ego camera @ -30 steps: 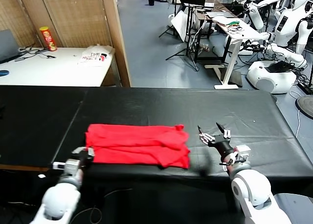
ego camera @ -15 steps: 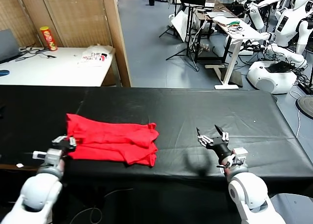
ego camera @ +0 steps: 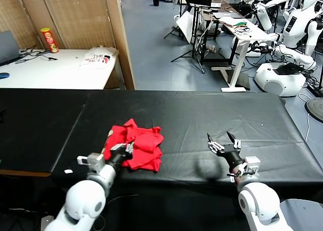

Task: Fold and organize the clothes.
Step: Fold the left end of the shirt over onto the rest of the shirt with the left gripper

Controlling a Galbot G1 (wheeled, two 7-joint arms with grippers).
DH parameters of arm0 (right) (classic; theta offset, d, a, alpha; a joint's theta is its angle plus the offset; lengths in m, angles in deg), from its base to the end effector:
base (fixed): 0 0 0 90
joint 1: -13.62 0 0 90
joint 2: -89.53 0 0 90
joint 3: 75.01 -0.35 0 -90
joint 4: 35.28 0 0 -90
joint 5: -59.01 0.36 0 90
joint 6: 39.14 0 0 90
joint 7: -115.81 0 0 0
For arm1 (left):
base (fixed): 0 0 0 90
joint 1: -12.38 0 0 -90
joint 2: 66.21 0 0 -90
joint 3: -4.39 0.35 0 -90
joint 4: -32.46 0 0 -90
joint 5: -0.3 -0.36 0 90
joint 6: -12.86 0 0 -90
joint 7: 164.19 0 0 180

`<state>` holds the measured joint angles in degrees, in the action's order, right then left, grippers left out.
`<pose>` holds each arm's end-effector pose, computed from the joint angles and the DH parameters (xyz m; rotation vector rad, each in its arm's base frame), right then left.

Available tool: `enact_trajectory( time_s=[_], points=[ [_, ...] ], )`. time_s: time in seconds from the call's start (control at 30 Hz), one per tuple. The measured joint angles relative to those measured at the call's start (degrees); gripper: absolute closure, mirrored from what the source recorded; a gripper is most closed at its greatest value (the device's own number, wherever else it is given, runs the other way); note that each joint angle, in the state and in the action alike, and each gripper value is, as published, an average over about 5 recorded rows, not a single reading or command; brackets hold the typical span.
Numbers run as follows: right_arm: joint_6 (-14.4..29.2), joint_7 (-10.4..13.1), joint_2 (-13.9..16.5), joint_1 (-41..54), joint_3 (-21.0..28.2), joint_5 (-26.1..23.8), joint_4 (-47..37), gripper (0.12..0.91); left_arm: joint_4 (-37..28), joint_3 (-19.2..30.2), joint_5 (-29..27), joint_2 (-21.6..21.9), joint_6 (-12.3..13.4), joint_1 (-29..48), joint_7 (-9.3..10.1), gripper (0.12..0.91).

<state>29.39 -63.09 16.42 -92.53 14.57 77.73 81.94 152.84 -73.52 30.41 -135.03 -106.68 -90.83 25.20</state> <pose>0.2584 -0.0561 -0.2587 0.1763 -2.9351 -0.0310 0.2545 0.0000 -0.2447 -0.3899 -2.7565 0.1643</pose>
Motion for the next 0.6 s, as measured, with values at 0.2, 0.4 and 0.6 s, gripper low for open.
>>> enact_trajectory(
  time_s=[0.2, 0.4, 0.6],
  points=[
    [-0.1, 0.0, -0.4, 0.1, 0.4, -0.3, 0.0, 0.227, -1.0, 0.9, 0.6, -2.3, 0.4, -0.2, 0.17, 0.872],
    [-0.1, 0.0, -0.6, 0.2, 0.7, -0.6, -0.1, 0.227, -2.4, 1.4, -1.1, -4.2, 1.4, 0.0, 0.28, 0.872],
    [0.0, -0.4, -0.6, 0.4, 1.2, -0.9, -0.7, 0.227, -3.7, 1.8, -2.6, -5.9, 2.5, 0.3, 0.86, 0.802]
  ],
)
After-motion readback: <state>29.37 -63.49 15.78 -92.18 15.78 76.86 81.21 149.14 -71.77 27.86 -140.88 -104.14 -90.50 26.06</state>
